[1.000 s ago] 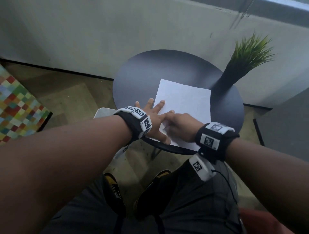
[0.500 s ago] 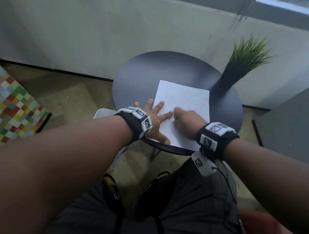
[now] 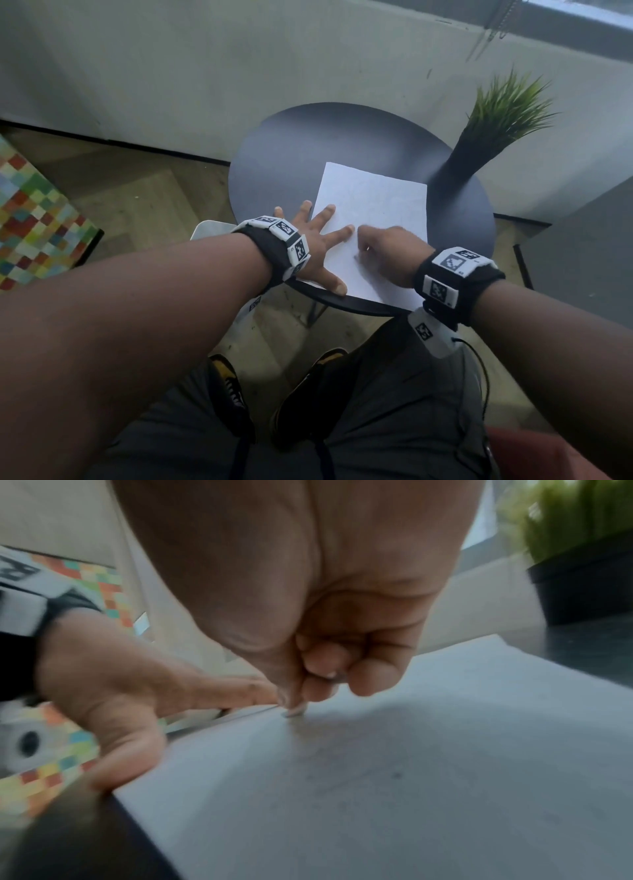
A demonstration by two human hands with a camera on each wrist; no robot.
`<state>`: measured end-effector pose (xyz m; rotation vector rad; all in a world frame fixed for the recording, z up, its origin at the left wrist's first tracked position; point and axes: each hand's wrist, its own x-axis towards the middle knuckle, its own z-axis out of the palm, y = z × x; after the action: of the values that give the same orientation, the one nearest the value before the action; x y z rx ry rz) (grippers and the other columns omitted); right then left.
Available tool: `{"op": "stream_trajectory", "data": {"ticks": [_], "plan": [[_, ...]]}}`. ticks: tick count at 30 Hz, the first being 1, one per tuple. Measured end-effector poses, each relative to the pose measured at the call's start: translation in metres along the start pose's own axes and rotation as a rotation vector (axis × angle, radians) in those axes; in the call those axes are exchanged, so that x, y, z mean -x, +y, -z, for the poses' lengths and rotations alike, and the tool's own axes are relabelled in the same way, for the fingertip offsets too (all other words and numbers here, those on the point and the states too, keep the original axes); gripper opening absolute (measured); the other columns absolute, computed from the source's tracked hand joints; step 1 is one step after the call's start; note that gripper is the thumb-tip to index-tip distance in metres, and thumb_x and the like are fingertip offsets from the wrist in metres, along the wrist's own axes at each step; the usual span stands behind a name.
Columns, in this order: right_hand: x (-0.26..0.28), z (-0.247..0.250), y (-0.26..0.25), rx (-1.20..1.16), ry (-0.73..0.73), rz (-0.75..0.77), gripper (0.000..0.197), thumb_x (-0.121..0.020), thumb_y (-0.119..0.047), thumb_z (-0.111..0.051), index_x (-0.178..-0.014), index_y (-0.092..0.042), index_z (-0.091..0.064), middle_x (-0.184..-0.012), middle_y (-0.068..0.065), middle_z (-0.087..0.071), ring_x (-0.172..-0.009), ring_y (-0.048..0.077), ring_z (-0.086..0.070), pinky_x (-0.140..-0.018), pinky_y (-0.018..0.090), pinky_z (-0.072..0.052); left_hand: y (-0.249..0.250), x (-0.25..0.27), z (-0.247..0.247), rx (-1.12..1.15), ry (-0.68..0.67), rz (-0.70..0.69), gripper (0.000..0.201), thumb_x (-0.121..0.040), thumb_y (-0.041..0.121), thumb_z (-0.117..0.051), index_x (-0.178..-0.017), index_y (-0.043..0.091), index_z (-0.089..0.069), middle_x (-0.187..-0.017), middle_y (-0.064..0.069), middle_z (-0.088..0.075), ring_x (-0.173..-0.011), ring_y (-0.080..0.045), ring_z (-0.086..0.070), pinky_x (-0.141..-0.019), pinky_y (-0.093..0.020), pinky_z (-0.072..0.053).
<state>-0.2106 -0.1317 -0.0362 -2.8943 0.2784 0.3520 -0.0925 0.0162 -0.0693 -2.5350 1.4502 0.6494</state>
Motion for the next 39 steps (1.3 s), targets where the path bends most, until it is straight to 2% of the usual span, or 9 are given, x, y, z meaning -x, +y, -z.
{"op": "stream_trajectory", "data": {"ticks": [2, 5, 10, 15, 18, 24, 29, 34, 39], "plan": [[0.002, -0.006, -0.004, -0.011, 0.05, 0.014, 0.009, -0.093, -0.03, -0.048, -0.095, -0.021, -0.051, -0.081, 0.001, -0.057, -0.073, 0.024, -0.053, -0.062, 0.03, -0.039, -0.001, 0.001, -0.001, 0.002, 0.001, 0.003, 0.12, -0.055, 0.101, -0.047, -0.15, 0.056, 0.011, -0.165, 0.007, 0.024, -0.151, -0.036, 0.017, -0.111, -0.076, -0.002], [0.009, -0.012, -0.018, -0.042, -0.12, 0.201, 0.005, -0.091, -0.027, -0.055, -0.089, -0.023, -0.054, -0.071, -0.008, -0.052, -0.07, 0.018, -0.051, -0.063, 0.027, -0.039, -0.001, 0.001, 0.001, 0.0, -0.02, 0.001, 0.121, -0.053, 0.102, -0.046, -0.149, 0.057, 0.013, -0.165, 0.007, 0.026, -0.151, -0.037, 0.018, -0.11, -0.076, -0.001], [-0.001, -0.003, 0.013, -0.19, -0.03, -0.094, 0.012, -0.089, -0.032, -0.059, -0.09, -0.02, -0.056, -0.089, 0.0, -0.064, -0.084, 0.022, -0.058, -0.073, 0.034, -0.047, -0.003, 0.007, 0.008, -0.022, -0.055, -0.019, 0.12, -0.059, 0.097, -0.052, -0.152, 0.054, 0.011, -0.165, 0.005, 0.024, -0.152, -0.034, 0.017, -0.115, -0.072, -0.004], [-0.003, -0.002, 0.023, -0.249, -0.079, -0.16, 0.012, -0.089, -0.03, -0.062, -0.088, -0.019, -0.056, -0.089, -0.001, -0.063, -0.085, 0.021, -0.056, -0.065, 0.03, -0.042, -0.023, 0.013, 0.015, -0.062, -0.056, -0.038, 0.118, -0.068, 0.086, -0.061, -0.156, 0.045, 0.006, -0.167, 0.003, 0.017, -0.154, -0.023, 0.011, -0.117, -0.067, -0.014], [-0.009, -0.004, 0.009, -0.227, 0.038, -0.231, 0.01, -0.089, -0.028, -0.058, -0.09, -0.018, -0.056, -0.092, 0.002, -0.063, -0.086, 0.024, -0.057, -0.067, 0.031, -0.04, -0.015, 0.013, 0.016, -0.078, -0.053, -0.034, 0.119, -0.068, 0.083, -0.064, -0.157, 0.042, 0.003, -0.168, 0.0, 0.014, -0.154, -0.028, 0.007, -0.114, -0.065, -0.018], [0.0, -0.016, -0.035, -0.081, -0.089, 0.117, 0.009, -0.089, -0.027, -0.056, -0.092, -0.02, -0.059, -0.089, 0.001, -0.065, -0.086, 0.026, -0.061, -0.069, 0.029, -0.043, -0.012, 0.014, 0.02, -0.093, -0.07, -0.052, 0.117, -0.073, 0.078, -0.066, -0.159, 0.038, 0.002, -0.168, -0.002, 0.015, -0.154, -0.035, 0.006, -0.115, -0.063, -0.019], [-0.02, -0.002, -0.005, -0.044, 0.074, -0.208, 0.014, -0.092, -0.028, -0.049, -0.098, -0.016, -0.05, -0.098, 0.013, -0.064, -0.083, 0.031, -0.058, -0.074, 0.037, -0.049, -0.011, 0.013, 0.02, -0.106, -0.059, -0.04, 0.118, -0.071, 0.079, -0.067, -0.159, 0.039, 0.001, -0.168, -0.001, 0.012, -0.153, -0.034, 0.003, -0.115, -0.061, -0.022], [-0.002, -0.008, -0.033, -0.038, -0.159, 0.152, 0.014, -0.091, -0.029, -0.053, -0.1, -0.019, -0.057, -0.088, 0.006, -0.062, -0.083, 0.03, -0.058, -0.074, 0.034, -0.048, -0.01, 0.012, 0.02, -0.131, -0.055, -0.048, 0.117, -0.072, 0.078, -0.067, -0.159, 0.039, 0.001, -0.168, -0.004, 0.011, -0.152, -0.037, 0.001, -0.114, -0.062, -0.023], [-0.021, -0.003, -0.001, 0.0, 0.068, -0.151, 0.012, -0.092, -0.029, -0.047, -0.099, -0.02, -0.051, -0.097, 0.013, -0.064, -0.083, 0.032, -0.058, -0.073, 0.037, -0.05, -0.009, 0.009, 0.02, -0.157, -0.044, -0.052, 0.115, -0.068, 0.081, -0.067, -0.156, 0.048, 0.0, -0.168, -0.007, 0.006, -0.148, -0.039, -0.008, -0.108, -0.06, -0.032]]}}
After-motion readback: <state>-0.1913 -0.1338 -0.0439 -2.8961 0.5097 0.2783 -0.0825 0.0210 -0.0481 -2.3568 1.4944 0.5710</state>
